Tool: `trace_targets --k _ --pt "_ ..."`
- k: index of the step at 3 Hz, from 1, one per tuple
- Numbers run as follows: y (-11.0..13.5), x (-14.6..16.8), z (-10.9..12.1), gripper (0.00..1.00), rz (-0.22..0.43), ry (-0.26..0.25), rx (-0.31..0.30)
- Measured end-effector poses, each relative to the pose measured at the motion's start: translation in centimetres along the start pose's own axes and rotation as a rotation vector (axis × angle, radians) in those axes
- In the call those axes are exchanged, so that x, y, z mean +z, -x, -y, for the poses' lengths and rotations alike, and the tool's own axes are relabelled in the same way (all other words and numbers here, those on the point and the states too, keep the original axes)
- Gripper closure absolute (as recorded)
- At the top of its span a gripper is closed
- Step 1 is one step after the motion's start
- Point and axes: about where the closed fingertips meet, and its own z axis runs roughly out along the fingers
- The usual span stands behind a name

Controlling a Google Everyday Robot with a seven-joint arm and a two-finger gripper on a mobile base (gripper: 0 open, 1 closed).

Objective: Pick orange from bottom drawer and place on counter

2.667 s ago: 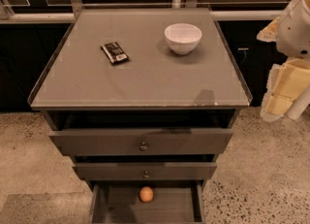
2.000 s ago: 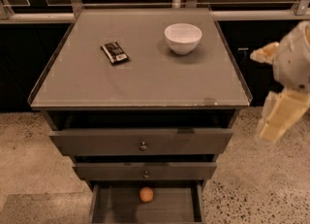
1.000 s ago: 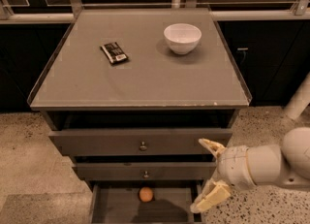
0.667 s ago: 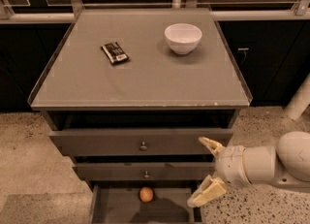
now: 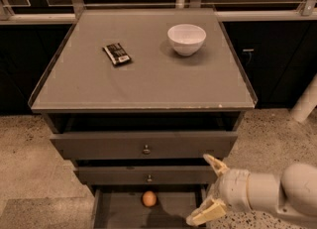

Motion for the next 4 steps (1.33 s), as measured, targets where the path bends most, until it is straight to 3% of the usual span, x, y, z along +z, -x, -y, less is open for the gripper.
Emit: trace_targets --k 1,2,3,4 --pt "-4.8 1.8 0.3 0.00 0.111 -0.120 0.047" --pt "-9.6 3.5 1.6 0.00 0.188 -0.186 0.073" --pt "-11.2 5.9 0.4 0.00 0.239 -0.153 0.121" --pt "-11.0 5.4 0.1 0.00 0.223 -0.204 0.096"
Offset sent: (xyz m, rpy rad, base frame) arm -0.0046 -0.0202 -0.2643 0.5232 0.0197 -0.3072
